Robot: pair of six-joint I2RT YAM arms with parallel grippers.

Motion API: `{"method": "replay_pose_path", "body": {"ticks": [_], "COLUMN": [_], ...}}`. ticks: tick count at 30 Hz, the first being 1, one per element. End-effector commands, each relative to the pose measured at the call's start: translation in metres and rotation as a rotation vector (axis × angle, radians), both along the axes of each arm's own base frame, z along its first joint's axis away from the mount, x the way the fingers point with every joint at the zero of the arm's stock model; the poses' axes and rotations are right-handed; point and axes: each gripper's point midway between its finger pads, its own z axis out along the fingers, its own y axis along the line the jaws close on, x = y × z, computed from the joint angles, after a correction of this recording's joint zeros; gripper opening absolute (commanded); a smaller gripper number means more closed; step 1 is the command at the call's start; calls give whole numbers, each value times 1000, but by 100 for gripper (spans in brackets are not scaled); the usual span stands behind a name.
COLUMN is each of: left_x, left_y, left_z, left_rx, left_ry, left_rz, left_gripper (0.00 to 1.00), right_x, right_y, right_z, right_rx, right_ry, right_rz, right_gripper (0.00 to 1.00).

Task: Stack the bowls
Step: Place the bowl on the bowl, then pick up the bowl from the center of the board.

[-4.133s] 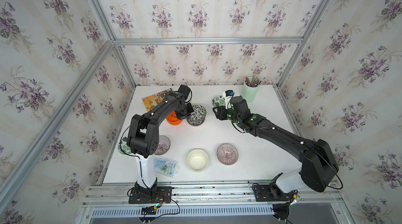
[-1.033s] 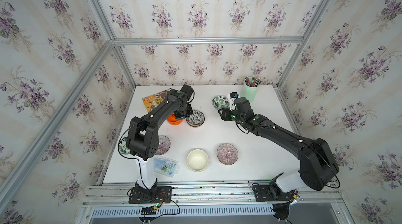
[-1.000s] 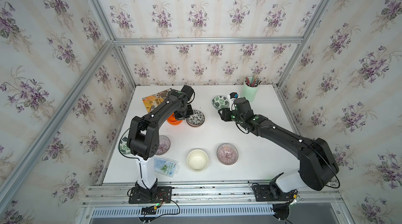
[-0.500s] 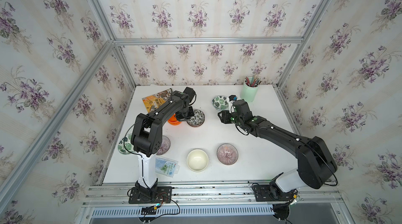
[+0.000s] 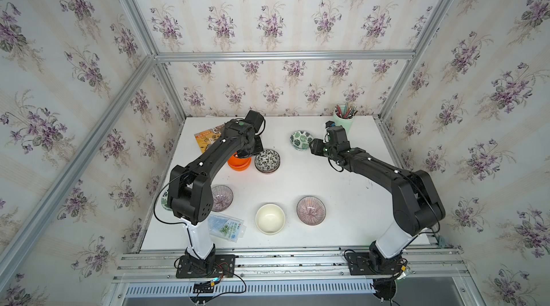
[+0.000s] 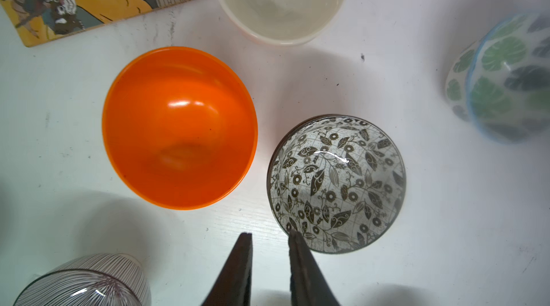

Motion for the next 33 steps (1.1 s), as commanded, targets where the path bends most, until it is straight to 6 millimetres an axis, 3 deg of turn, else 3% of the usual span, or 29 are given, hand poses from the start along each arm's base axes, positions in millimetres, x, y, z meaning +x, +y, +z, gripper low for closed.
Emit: {"method": "replay_pose_path", "body": {"ticks": [1,5,9,12,14,16,24,27,33], "left_x": [-9,-26,-39,-45,-47,-49,-53,-53,-53], "left_y": [21,38,49,53,55,58,65,66,67], "left_z": [10,21,30,37,41,44,52,53,51], "left_rx": [82,123,138,136,136,146,165,162,161], "left_ry": [-32,-71,-101,-123,-135,-141,-163,-174,-191], "left_rz": [6,17,24,27,27,29,44,47,54], "left_gripper": [41,53,58,63,74,78,80,79,79], "right_x": [20,43,56,62,65,68,74,75,65], "right_y": [-3,-14,-20,-19,-16,-12,-6,-3,1], "right_z": [-5,-26,-41,-48,-54,-60,-78,-78,-67], "right_rx": [-8,-22,-31,-28,-19,-14,-14,-4,18], "right_ry": [-7,35,55,65,76,90,125,129,127], "right_rz": [-37,-91,-113,-108,-97,-85,-74,-63,-23], "right_gripper": [55,55,55,54,52,50,27,15,2]}}
